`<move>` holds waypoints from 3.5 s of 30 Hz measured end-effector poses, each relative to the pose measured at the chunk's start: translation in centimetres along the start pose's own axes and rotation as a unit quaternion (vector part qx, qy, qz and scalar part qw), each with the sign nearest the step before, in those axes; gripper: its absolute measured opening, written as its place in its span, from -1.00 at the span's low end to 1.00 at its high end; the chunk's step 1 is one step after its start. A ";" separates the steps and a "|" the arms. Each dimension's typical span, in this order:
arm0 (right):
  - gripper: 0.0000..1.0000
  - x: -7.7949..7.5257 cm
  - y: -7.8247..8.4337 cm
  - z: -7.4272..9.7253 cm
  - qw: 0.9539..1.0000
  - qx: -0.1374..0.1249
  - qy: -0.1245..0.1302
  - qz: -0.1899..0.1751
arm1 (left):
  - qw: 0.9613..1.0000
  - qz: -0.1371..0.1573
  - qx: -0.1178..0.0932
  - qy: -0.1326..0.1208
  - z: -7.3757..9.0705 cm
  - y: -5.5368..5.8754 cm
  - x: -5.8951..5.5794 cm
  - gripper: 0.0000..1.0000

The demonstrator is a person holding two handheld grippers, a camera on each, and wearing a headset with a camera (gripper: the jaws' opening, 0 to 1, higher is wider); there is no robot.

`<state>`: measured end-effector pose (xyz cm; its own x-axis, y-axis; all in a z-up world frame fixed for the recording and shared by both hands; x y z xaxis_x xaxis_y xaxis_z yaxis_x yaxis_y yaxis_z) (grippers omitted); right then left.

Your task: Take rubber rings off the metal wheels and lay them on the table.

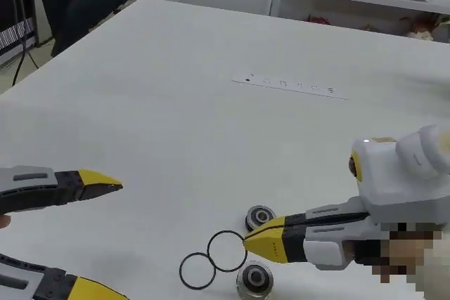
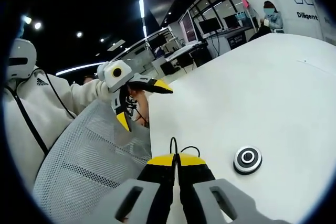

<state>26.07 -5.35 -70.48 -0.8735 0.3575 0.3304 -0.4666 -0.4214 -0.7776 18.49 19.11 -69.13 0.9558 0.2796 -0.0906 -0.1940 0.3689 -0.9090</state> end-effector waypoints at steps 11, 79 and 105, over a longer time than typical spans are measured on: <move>-1.00 -0.6 0.7 -2.1 0.999 0.035 -0.005 0.012 | 1.000 0.007 -0.005 -0.006 0.2 0.6 -0.1 0.54; -0.79 -4.2 0.5 1.1 0.996 -0.004 0.082 0.037 | 1.000 0.007 -0.005 -0.012 0.3 -0.8 1.0 0.51; -0.58 -6.1 2.3 2.9 0.991 -0.027 0.129 0.037 | 0.999 -0.036 0.003 0.018 -1.7 -4.3 3.3 0.48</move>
<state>29.98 -10.94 -72.71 -0.8374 0.5309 0.1303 -0.3892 -0.4117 -0.8240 22.90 16.92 -66.21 0.9747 0.2200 -0.0401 -0.1260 0.3920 -0.9113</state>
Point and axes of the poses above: the centre of the closed fingertips' face, and the gripper's own axes: z roughly backward along the fingers, x roughly to its left, y roughly out of its underside, the point moved 9 cm from there along z, roughly backward along the fingers, and after that the axes turned 15 degrees about y, right-handed, at the moved point
